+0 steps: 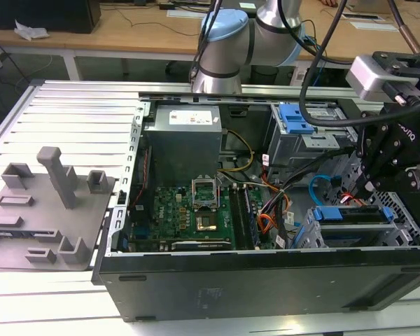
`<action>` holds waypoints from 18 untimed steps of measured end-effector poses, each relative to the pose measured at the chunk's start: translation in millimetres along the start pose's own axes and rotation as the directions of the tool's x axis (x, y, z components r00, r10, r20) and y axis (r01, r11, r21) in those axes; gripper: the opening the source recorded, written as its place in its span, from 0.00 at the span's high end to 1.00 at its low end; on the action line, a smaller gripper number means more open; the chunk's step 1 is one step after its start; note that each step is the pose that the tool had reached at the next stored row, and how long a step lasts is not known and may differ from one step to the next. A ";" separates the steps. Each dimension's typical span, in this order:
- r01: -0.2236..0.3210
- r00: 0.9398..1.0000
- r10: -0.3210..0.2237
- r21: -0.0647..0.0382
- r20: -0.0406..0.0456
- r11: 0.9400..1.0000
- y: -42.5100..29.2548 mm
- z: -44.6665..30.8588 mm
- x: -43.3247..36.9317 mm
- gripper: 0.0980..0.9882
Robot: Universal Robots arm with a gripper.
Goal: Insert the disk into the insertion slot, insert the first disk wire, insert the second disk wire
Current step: 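Insert the second disk wire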
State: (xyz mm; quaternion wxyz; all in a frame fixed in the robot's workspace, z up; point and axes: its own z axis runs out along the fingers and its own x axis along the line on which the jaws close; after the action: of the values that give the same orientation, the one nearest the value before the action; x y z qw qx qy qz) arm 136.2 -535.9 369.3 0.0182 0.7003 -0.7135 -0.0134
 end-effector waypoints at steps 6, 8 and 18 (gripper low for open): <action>0.000 1.000 0.000 0.000 -0.001 1.000 0.5 -9.6 0.0 0.99; 0.000 1.000 0.000 0.000 -0.001 1.000 0.5 -9.7 0.0 0.99; 0.000 1.000 0.000 0.000 -0.001 1.000 0.8 -10.1 -11.9 0.70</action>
State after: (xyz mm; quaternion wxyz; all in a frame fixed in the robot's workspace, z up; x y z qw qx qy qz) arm 136.1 -523.9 379.3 0.0186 0.7003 -0.7135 -0.0130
